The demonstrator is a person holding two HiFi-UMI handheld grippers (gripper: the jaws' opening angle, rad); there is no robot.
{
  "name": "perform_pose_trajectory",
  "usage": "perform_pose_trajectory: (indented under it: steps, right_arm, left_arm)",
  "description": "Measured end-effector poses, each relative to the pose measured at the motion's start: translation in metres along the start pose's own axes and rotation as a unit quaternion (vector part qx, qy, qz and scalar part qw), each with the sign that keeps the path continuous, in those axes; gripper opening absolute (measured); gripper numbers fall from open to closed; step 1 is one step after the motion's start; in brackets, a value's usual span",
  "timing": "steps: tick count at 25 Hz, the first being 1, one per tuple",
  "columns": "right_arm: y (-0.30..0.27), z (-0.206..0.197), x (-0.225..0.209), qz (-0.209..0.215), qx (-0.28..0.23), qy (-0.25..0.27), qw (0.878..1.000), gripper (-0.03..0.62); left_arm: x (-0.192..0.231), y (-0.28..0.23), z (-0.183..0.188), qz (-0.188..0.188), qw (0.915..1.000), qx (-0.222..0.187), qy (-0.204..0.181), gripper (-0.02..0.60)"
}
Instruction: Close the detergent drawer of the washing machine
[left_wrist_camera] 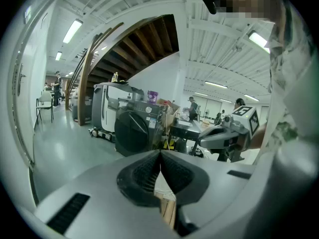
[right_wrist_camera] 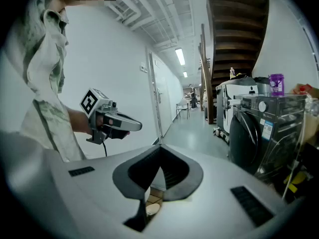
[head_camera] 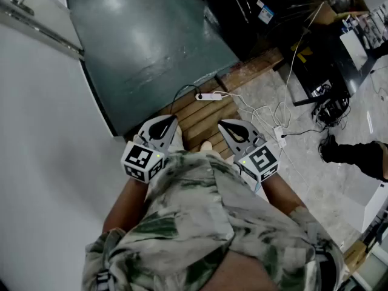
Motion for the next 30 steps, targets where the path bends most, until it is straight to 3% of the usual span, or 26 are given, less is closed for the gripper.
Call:
perform_pose_trajectory:
  steps: [16, 21, 23, 30]
  right_arm:
    - [-0.063, 0.020, -0.007, 0.029, 0.000, 0.012, 1.000, 0.020]
    - [-0.115, 0.042, -0.010, 0.039, 0.008, 0.034, 0.999, 0.021]
    - [-0.140, 0.055, -0.010, 0.039, 0.014, 0.040, 0.998, 0.021]
    - [-0.218, 0.141, -0.012, 0.013, 0.023, 0.058, 0.998, 0.036]
  left_arm:
    - [0.066, 0.007, 0.008, 0.036, 0.9990, -0.026, 0.008, 0.025]
    - [0.124, 0.006, 0.026, 0.051, 0.9979, -0.040, 0.003, 0.030]
    - [0.153, 0.010, 0.037, 0.053, 0.9975, -0.048, 0.002, 0.063]
    - [0.239, 0.048, 0.107, 0.042, 0.9976, -0.054, -0.010, 0.094]
Point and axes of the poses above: the fingertips, and each gripper's own axes: y backward along the fingers, x to its left, z out of its top, the point moved 3 cm from there along y, backward along the fingers, and after that the axes turned 4 degrees about y, right-handed, at the moved point
